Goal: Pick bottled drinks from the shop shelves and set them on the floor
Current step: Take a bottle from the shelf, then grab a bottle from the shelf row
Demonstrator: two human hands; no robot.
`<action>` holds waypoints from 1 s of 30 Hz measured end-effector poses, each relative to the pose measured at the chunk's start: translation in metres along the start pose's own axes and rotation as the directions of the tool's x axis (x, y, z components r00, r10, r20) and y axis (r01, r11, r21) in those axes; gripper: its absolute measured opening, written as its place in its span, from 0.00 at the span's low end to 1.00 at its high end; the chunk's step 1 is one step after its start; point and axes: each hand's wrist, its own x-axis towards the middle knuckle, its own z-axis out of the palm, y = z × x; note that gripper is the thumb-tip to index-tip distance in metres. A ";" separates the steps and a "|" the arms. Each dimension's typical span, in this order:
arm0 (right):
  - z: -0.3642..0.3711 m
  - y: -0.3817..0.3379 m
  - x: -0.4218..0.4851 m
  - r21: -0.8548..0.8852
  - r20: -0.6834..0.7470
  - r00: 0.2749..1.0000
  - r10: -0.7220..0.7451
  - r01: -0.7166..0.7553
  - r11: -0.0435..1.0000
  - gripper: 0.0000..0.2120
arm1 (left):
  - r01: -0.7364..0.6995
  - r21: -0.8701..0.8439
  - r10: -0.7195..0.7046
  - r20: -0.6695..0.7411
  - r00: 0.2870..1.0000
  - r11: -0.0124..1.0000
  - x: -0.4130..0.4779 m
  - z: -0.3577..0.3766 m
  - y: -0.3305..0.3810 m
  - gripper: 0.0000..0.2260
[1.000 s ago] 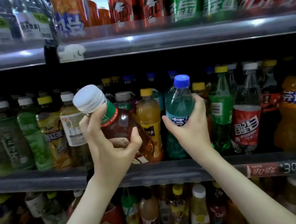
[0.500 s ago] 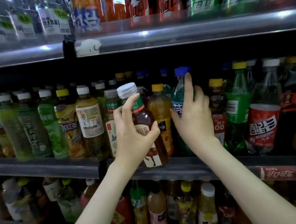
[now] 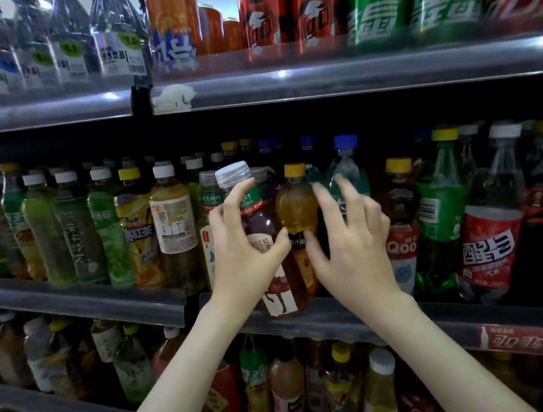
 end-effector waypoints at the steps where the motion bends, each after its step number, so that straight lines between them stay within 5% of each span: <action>1: 0.001 -0.004 -0.002 0.179 0.038 0.998 -0.046 0.038 0.983 0.29 | 0.012 0.001 -0.012 -0.001 1.000 1.000 -0.001 -0.003 0.001 0.34; 4: 0.009 -0.021 -0.010 0.647 0.369 0.920 -0.128 -0.156 0.746 0.34 | 0.045 -0.004 -0.045 -0.026 0.999 0.999 -0.006 -0.015 0.001 0.33; 7: 0.027 -0.040 -0.015 0.726 0.528 0.826 -0.196 -0.320 0.609 0.45 | 0.133 -0.022 -0.133 -0.024 0.991 0.991 -0.011 -0.036 0.001 0.32; 18: 0.087 -0.174 -0.042 0.871 0.487 0.823 -0.294 -0.433 0.232 0.42 | 0.212 0.074 -0.206 -0.077 0.975 0.975 -0.051 -0.185 -0.019 0.24; 23: 0.114 -0.280 -0.036 0.843 0.519 0.793 -0.319 -0.536 0.039 0.37 | 0.560 -0.062 -0.548 0.144 0.824 0.826 -0.090 -0.305 -0.055 0.24; 30: 0.157 -0.459 -0.019 0.811 0.494 0.763 -0.417 -0.577 -0.097 0.36 | 0.559 0.126 -0.571 0.103 0.814 0.819 -0.085 -0.474 -0.097 0.31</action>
